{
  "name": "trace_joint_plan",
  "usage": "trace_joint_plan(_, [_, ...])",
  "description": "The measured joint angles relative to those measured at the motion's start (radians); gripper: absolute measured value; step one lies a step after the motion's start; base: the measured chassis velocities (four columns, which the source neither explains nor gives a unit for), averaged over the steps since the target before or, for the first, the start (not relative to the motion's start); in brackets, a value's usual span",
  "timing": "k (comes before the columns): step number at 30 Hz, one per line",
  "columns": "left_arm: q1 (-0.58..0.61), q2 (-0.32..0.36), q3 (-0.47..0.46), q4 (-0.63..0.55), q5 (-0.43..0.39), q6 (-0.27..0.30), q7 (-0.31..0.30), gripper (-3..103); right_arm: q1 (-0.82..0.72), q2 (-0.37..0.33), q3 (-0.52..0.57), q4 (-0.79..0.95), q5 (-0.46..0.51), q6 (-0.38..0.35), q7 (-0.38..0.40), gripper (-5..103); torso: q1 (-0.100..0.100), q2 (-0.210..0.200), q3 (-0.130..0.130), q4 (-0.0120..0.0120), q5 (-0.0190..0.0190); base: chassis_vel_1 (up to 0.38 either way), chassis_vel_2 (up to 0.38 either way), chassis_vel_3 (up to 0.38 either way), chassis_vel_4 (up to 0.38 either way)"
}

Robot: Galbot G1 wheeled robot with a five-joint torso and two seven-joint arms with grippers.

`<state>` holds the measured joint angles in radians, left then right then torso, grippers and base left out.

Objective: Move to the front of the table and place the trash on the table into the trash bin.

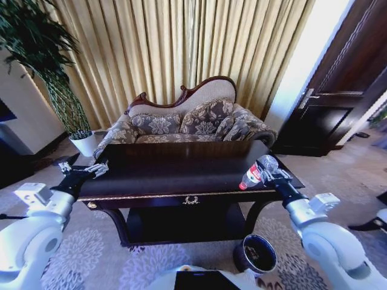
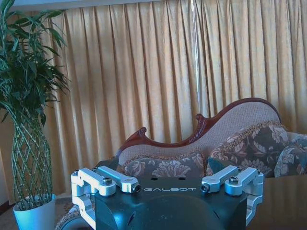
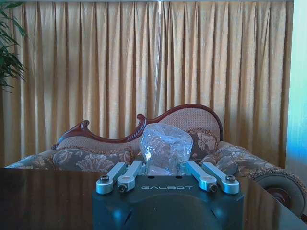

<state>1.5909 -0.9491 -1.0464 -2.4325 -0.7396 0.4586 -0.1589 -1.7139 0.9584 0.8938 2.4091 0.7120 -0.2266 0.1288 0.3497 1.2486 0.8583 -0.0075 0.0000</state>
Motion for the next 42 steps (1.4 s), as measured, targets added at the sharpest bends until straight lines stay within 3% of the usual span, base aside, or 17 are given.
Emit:
trace_joint_plan(23, [-0.010, -0.010, 0.036, 0.013, 0.006, -0.010, 0.008, 100, -0.006, 0.019, -0.010, -0.024, -0.029, 0.029, -0.001, 26, 0.000, 0.000, 0.000, 0.0001, -0.0001, 0.063, -0.060, -0.053, 0.055])
trace_joint_plan(28, [-0.009, -0.020, 0.060, 0.029, 0.001, -0.085, 0.031, 100, -0.001, 0.046, -0.035, -0.112, -0.042, 0.072, 0.000, 26, 0.000, 0.000, 0.000, 0.0001, -0.0001, 0.000, 0.000, 0.000, 0.000])
trace_joint_plan(29, [-0.008, -0.021, 0.071, 0.049, -0.001, -0.129, 0.034, 100, -0.002, 0.066, -0.048, -0.187, -0.069, 0.113, -0.010, 26, 0.000, 0.000, 0.000, 0.0000, 0.0000, 0.000, 0.000, 0.000, 0.000])
trace_joint_plan(30, [-0.006, -0.021, 0.073, 0.056, -0.001, -0.137, 0.034, 100, -0.002, 0.075, -0.053, -0.215, -0.081, 0.125, -0.016, 26, 0.000, 0.000, 0.000, -0.0002, 0.0002, 0.000, 0.000, 0.000, 0.000])
trace_joint_plan(36, [0.006, -0.024, 0.072, 0.070, 0.008, -0.140, 0.039, 100, 0.013, 0.120, -0.098, -0.362, -0.130, 0.165, -0.035, 26, 0.000, 0.000, 0.000, 0.0000, -0.0001, 0.000, 0.000, 0.000, 0.000])
trace_joint_plan(42, [0.008, -0.025, 0.070, 0.042, 0.009, -0.119, 0.039, 100, 0.142, 0.167, -0.168, -0.742, -0.236, 0.267, -0.055, 26, 0.000, 0.000, 0.000, -0.0001, 0.0003, 0.000, 0.000, 0.000, 0.000])
